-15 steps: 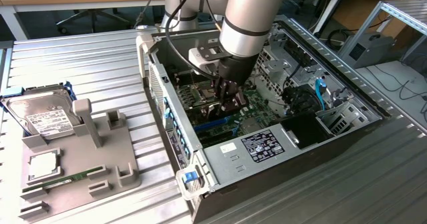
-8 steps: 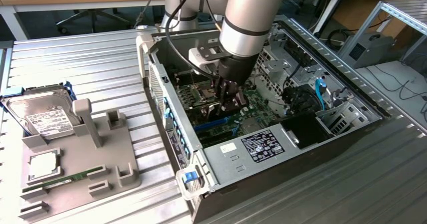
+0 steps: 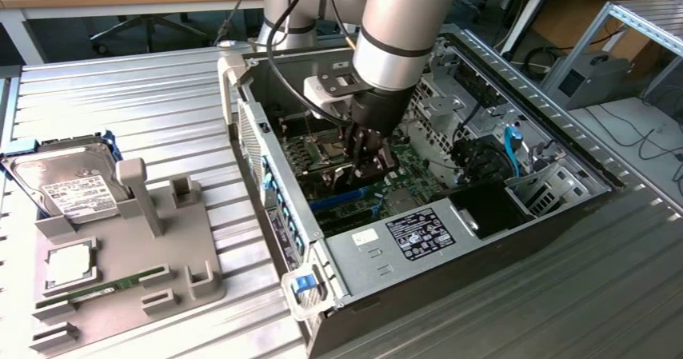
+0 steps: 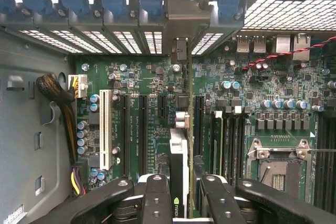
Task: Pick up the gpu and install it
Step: 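Insert the gpu into the slot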
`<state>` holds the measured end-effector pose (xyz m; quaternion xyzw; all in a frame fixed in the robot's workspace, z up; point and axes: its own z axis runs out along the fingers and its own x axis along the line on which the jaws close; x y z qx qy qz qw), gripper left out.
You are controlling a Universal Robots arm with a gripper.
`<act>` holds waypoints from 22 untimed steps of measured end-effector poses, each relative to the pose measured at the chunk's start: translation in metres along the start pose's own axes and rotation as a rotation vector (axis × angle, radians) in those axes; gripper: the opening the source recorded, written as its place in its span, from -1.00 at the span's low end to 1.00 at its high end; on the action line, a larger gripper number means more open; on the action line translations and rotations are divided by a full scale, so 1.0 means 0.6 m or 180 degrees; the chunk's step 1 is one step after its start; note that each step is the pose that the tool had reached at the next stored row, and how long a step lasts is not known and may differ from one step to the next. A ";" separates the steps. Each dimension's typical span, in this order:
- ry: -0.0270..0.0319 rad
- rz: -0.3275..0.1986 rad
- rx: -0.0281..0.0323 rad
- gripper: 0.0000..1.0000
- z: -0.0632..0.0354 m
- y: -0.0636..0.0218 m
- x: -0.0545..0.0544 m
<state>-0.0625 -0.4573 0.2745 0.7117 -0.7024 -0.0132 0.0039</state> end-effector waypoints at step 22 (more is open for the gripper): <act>0.0001 0.0000 0.0042 -0.46 0.000 0.000 0.000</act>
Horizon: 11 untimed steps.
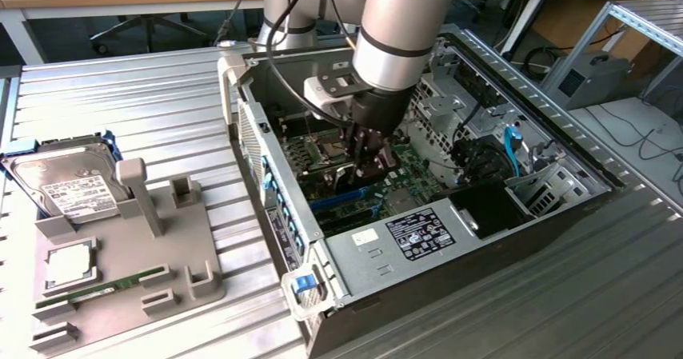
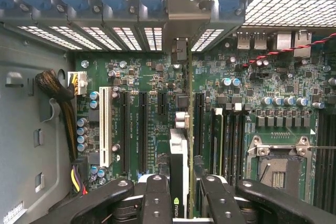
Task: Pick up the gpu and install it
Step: 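Insert the gpu into the slot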
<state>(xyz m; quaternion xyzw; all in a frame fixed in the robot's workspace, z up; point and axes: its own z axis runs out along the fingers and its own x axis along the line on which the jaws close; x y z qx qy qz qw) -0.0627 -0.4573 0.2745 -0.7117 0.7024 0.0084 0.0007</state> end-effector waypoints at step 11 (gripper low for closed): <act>0.0000 0.0000 0.0040 -0.46 0.000 0.004 0.000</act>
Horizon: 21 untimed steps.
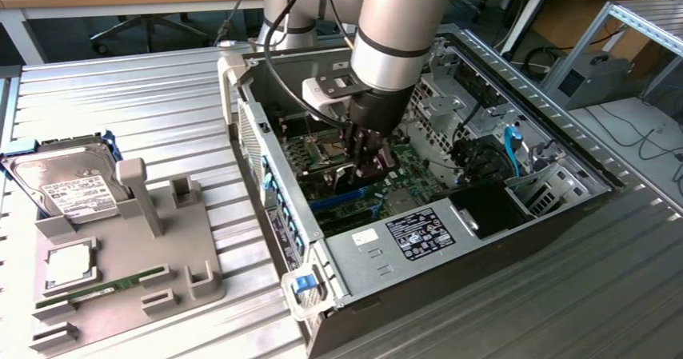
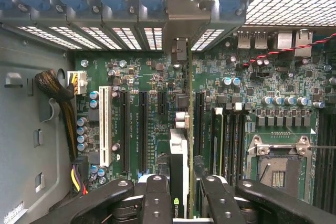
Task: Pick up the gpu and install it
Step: 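Insert the gpu into the slot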
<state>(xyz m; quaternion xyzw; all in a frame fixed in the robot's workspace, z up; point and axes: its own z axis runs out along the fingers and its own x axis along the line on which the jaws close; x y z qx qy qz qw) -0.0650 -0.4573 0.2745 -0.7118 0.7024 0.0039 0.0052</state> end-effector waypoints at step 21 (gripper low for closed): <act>0.0000 -0.0001 0.0013 -0.46 0.011 0.003 0.000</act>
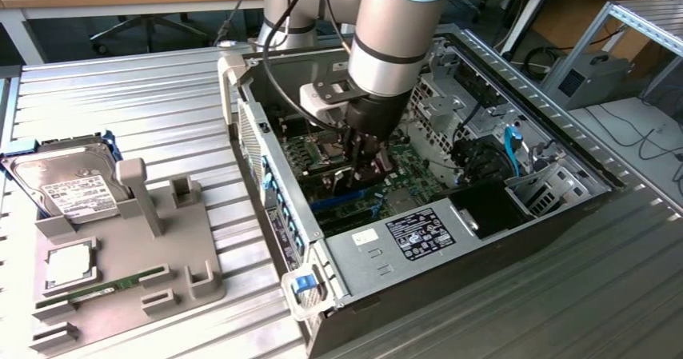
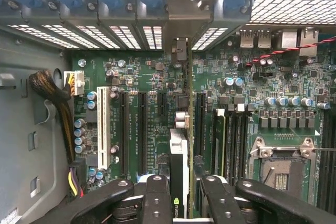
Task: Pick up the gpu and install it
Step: 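Insert the gpu into the slot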
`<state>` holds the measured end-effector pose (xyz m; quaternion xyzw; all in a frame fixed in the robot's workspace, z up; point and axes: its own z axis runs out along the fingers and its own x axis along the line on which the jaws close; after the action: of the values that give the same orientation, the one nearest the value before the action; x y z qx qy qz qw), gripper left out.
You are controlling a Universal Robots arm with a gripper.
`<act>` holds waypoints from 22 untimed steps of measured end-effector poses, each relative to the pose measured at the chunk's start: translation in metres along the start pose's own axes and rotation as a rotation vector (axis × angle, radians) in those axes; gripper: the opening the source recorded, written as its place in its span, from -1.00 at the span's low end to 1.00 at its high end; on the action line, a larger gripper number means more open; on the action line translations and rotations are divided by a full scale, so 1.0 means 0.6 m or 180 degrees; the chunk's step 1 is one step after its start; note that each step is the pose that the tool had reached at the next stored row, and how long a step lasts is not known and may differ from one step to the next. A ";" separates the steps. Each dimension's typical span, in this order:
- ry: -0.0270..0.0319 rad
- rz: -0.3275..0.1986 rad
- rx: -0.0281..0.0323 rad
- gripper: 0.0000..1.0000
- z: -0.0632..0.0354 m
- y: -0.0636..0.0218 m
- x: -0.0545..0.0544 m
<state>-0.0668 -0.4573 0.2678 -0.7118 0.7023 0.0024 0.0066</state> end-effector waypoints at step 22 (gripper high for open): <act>0.0000 0.0001 0.0016 -0.46 0.002 0.007 -0.002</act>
<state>-0.0708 -0.4562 0.2666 -0.7118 0.7024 0.0007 0.0084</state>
